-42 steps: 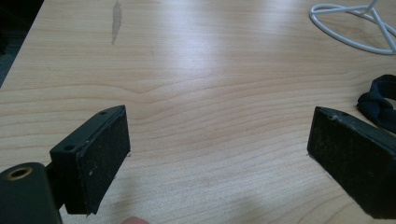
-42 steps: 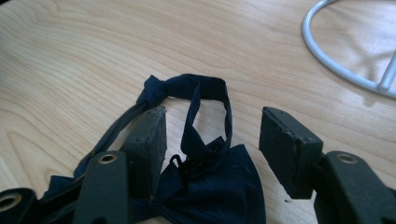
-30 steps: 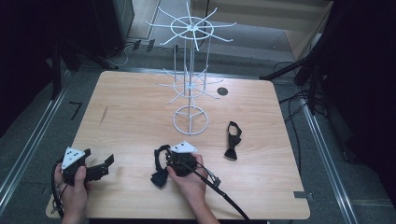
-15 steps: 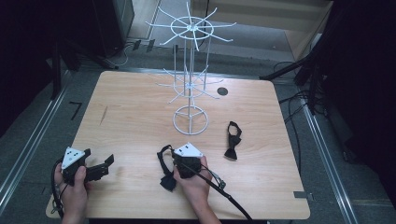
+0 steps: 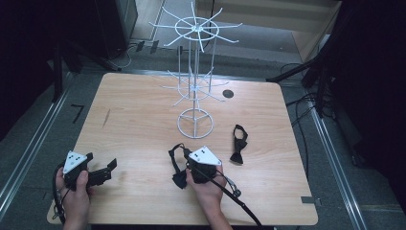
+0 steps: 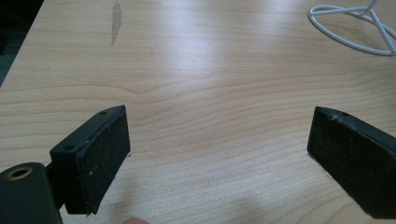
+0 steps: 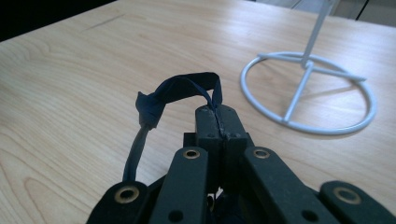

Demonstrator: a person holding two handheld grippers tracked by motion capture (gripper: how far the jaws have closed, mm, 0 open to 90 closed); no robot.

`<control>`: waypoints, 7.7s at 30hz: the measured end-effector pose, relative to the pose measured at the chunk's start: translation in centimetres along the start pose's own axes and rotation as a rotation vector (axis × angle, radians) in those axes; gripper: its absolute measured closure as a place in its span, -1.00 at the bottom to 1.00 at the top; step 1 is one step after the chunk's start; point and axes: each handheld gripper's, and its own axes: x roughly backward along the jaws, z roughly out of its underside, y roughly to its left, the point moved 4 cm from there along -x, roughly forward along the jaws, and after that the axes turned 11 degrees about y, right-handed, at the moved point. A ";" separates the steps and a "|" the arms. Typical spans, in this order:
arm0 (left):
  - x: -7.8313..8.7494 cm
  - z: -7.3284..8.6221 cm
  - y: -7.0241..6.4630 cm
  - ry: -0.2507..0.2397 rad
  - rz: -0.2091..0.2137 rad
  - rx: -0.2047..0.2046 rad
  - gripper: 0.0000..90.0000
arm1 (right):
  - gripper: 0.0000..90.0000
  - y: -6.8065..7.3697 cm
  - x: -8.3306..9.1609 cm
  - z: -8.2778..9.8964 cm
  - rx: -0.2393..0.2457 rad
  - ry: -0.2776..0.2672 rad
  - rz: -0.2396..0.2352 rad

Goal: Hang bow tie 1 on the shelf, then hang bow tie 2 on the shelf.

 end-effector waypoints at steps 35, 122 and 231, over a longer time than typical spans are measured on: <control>0.0 0.0 -0.1 -0.001 0.002 -0.007 -0.85 | 1.00 -3.5 5.1 -3.4 -0.048 -0.173 0.054; -0.2 -0.2 0.0 -0.015 0.023 0.015 -0.85 | 1.00 -4.5 8.6 -6.5 -0.015 -0.280 0.018; 0.0 -0.1 -0.1 -0.026 0.031 0.015 -0.85 | 0.60 -13.9 7.5 -3.1 -0.140 -0.198 0.224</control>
